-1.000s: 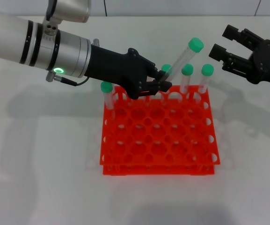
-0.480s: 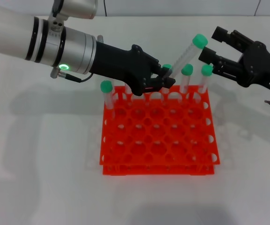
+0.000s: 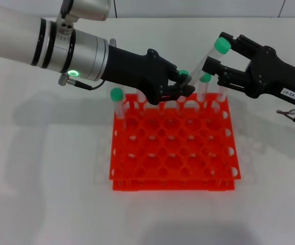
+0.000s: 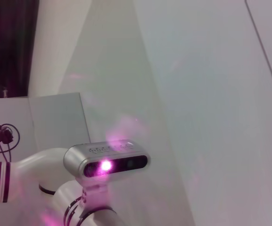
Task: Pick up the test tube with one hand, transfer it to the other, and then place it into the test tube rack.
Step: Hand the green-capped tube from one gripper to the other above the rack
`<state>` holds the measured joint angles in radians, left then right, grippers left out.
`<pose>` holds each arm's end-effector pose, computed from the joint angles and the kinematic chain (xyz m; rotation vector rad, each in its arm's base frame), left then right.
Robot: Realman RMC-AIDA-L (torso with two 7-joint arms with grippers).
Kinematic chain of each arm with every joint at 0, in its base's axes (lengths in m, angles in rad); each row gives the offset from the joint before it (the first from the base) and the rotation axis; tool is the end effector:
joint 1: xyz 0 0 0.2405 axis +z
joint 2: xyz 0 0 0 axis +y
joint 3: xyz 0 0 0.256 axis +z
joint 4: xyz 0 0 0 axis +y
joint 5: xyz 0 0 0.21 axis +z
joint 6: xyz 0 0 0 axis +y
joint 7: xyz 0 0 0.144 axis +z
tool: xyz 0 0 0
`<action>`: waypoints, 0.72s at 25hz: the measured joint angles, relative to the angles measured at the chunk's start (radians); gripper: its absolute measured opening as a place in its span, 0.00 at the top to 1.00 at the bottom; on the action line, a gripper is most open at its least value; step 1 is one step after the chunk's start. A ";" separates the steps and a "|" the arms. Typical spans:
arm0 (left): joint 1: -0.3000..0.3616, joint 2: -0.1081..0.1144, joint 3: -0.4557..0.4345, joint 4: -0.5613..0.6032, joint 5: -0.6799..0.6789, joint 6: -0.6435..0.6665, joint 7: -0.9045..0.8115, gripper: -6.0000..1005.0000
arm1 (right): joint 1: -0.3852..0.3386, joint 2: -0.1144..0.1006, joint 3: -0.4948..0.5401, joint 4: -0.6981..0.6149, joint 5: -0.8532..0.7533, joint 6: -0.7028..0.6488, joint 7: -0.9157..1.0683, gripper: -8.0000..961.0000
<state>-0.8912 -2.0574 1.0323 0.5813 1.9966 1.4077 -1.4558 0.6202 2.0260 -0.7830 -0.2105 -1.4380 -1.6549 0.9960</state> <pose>-0.1433 0.3910 -0.0478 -3.0505 -0.1676 -0.4031 0.2218 0.3342 -0.0073 -2.4381 0.4164 1.3355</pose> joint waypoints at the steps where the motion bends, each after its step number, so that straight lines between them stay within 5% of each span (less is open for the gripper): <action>1: 0.000 -0.001 0.000 0.000 0.001 0.000 0.000 0.81 | 0.002 0.000 -0.002 0.000 0.000 0.000 0.000 0.15; 18: 0.000 -0.004 0.002 0.000 0.007 0.001 0.001 0.80 | 0.008 -0.001 0.002 0.002 0.004 -0.002 0.005 0.18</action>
<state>-0.8913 -2.0617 1.0340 0.5813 2.0037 1.4082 -1.4544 0.6283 2.0250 -0.7811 -0.2085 -1.4337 -1.6567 1.0012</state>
